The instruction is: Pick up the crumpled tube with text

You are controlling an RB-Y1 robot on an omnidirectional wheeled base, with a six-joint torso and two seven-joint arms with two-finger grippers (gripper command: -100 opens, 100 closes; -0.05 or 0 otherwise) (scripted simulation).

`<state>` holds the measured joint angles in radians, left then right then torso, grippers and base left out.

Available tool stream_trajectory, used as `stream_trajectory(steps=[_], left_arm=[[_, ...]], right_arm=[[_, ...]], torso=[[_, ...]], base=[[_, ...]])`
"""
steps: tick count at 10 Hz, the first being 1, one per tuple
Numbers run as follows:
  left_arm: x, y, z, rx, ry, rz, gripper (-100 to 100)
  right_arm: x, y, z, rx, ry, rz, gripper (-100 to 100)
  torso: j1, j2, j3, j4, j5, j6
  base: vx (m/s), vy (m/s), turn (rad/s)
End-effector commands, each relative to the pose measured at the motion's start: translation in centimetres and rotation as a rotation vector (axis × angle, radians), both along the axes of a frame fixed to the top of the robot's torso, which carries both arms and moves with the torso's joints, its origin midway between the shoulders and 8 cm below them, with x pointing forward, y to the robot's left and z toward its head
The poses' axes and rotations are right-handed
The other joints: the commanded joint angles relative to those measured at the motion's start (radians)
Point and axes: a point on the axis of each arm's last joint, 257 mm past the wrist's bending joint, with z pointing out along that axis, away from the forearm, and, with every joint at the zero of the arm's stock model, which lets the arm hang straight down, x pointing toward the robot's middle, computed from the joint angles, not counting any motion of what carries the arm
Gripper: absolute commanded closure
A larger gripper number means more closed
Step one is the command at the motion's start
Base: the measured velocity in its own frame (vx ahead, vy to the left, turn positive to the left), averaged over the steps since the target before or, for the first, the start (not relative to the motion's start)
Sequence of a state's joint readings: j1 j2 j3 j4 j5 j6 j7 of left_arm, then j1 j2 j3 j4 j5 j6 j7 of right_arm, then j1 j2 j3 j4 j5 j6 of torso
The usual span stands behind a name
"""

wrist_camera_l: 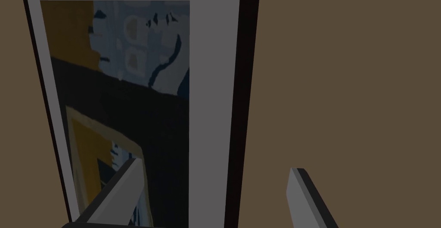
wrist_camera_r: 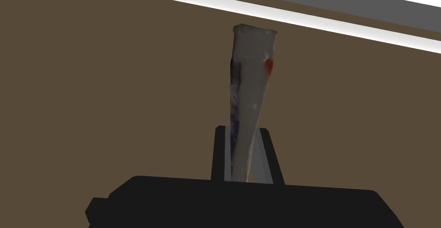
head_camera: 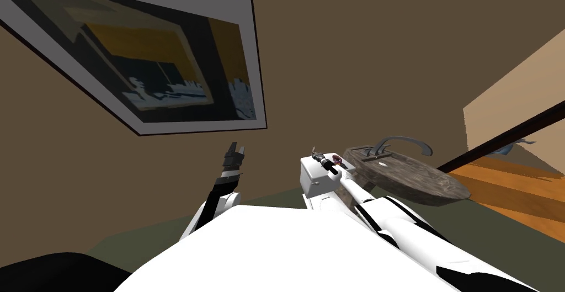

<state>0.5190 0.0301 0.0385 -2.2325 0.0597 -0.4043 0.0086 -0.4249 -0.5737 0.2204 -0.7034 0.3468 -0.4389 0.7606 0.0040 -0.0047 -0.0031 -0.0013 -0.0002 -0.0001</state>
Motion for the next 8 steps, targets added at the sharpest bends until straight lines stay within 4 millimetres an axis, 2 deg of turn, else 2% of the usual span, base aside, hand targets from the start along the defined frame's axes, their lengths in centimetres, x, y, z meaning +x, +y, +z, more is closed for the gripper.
stream_trajectory(steps=[1, 3, 4, 5, 6, 7, 8], left_arm=[[0.0, 0.0, 0.0, 0.000, 0.000, 0.000, 0], [0.0, 0.0, 0.0, 0.000, 0.000, 0.000, 0], [0.0, 0.0, 0.0, 0.000, 0.000, 0.000, 0], [0.0, 0.0, 0.0, 0.000, 0.000, 0.000, 0], [0.0, 0.0, 0.0, 0.000, 0.000, 0.000, 0], [0.0, 0.0, 0.0, 0.000, 0.000, 0.000, 0], [0.0, 0.0, 0.0, 0.000, 0.000, 0.000, 0]], right_arm=[[0.0, 0.0, 0.0, 0.000, 0.000, 0.000, 100], [0.0, 0.0, 0.0, 0.001, 0.000, 0.000, 100], [0.0, 0.0, 0.0, 0.001, 0.000, 0.000, 0], [-1.2, -0.4, -0.9, 0.004, 0.014, -0.006, 100], [-1.5, -0.4, -1.3, 0.004, 0.020, -0.007, 100], [-1.3, 0.0, -0.7, 0.006, 0.008, 0.002, 100], [-2.5, -0.7, -1.6, 0.008, 0.024, -0.011, 100]], torso=[[0.000, 0.000, 0.000, 0.000, 0.000, 0.000], [0.000, -0.001, 0.000, 0.000, 0.000, 0.000], [0.000, -0.001, 0.000, 0.000, 0.000, 0.000], [0.000, -0.001, 0.000, 0.000, 0.000, 0.000], [-0.001, -0.002, -0.002, -0.002, 0.000, 0.001], [-0.002, -0.004, -0.004, -0.003, -0.001, 0.002], [-0.002, -0.004, -0.004, -0.004, -0.001, 0.002]], base=[[0.000, 0.000, 0.000], [0.000, 0.000, 0.000], [0.000, 0.000, 0.000], [0.037, -0.003, 0.028], [0.063, -0.001, 0.012], [0.037, 0.001, -0.012], [0.053, -0.004, 0.022]])
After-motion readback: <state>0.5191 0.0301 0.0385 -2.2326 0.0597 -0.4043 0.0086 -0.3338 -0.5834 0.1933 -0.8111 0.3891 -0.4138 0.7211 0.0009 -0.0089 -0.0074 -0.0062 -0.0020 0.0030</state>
